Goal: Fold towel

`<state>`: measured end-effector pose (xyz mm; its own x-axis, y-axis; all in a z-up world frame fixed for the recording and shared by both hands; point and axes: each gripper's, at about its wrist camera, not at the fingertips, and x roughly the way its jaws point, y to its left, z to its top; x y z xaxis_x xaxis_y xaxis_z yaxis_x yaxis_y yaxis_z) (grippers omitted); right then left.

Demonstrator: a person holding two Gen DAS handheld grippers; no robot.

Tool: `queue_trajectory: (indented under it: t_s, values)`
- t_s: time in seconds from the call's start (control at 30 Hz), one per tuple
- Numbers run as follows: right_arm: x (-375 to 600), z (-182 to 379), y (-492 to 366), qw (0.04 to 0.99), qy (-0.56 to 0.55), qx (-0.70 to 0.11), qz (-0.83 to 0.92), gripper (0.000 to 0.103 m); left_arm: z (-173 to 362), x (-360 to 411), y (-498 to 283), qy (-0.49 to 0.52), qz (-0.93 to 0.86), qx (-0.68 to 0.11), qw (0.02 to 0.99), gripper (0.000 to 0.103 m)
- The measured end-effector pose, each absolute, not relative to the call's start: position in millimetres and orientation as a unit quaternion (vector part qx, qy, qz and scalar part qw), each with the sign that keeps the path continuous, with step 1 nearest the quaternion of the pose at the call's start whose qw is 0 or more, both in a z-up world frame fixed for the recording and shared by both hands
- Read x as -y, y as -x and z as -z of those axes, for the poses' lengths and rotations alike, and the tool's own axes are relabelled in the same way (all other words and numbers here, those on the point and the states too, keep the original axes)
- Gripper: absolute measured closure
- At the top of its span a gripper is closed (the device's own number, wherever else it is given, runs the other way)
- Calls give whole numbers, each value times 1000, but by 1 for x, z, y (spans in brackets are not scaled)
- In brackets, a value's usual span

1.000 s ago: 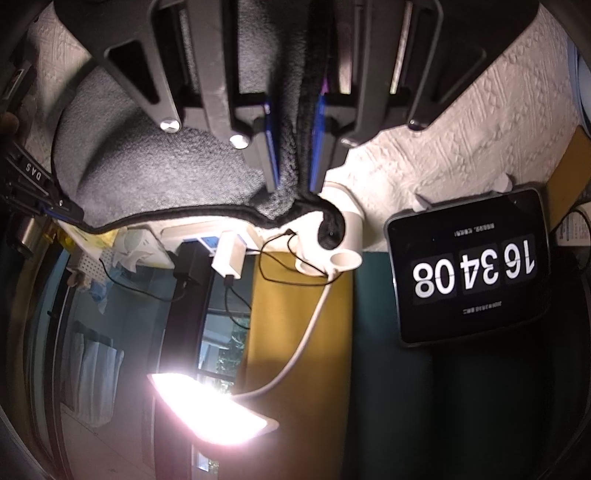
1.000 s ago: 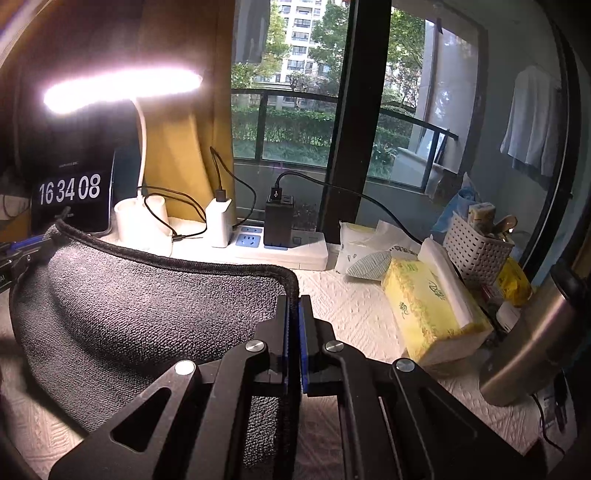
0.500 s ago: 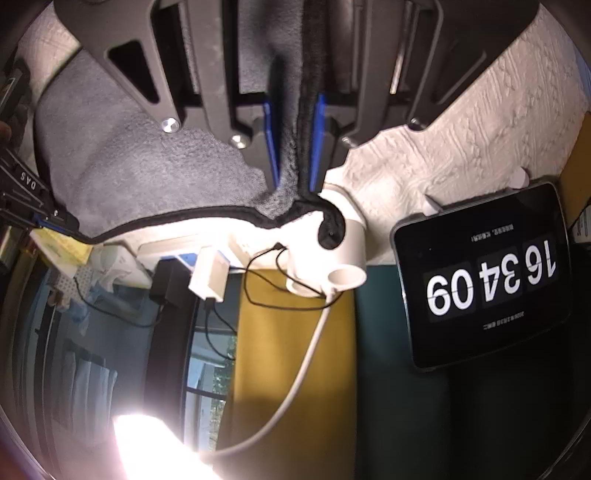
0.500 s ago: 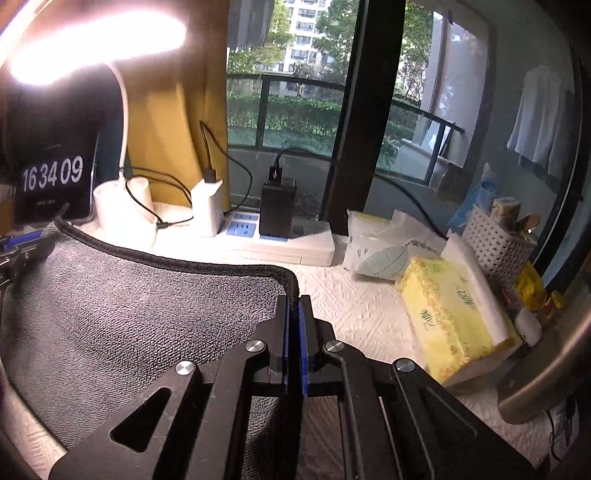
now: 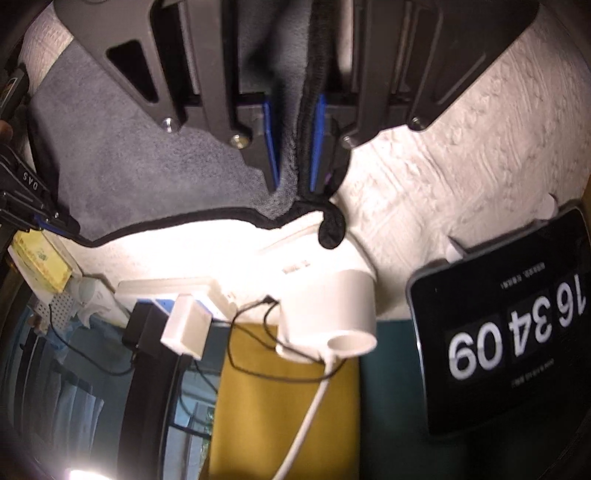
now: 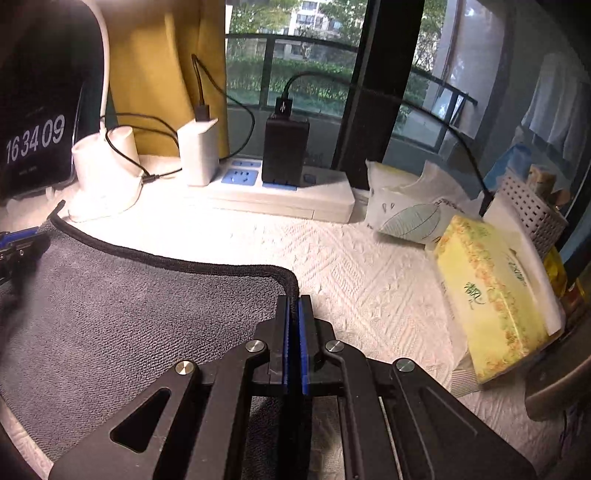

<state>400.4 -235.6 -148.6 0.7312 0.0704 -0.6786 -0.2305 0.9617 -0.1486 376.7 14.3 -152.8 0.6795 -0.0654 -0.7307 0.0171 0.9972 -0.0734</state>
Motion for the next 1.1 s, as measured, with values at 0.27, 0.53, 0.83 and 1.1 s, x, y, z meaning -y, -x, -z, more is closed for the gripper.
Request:
queue_trajectory:
  t_s: [0.27, 0.53, 0.83, 1.1]
  values:
    - [235, 160, -413, 909, 107, -395, -86, 98, 161, -16, -386, 42, 25, -425, 904, 83]
    - [237, 160, -414, 908, 100, -399, -88, 98, 161, -14, -387, 36, 23, -427, 903, 82]
    - [237, 157, -411, 911, 107, -392, -70, 79, 146, -22, -380, 55, 19, -413, 909, 58]
    - [239, 144, -401, 915, 97, -383, -75, 64, 126, -27, -364, 70, 20, -391, 917, 24]
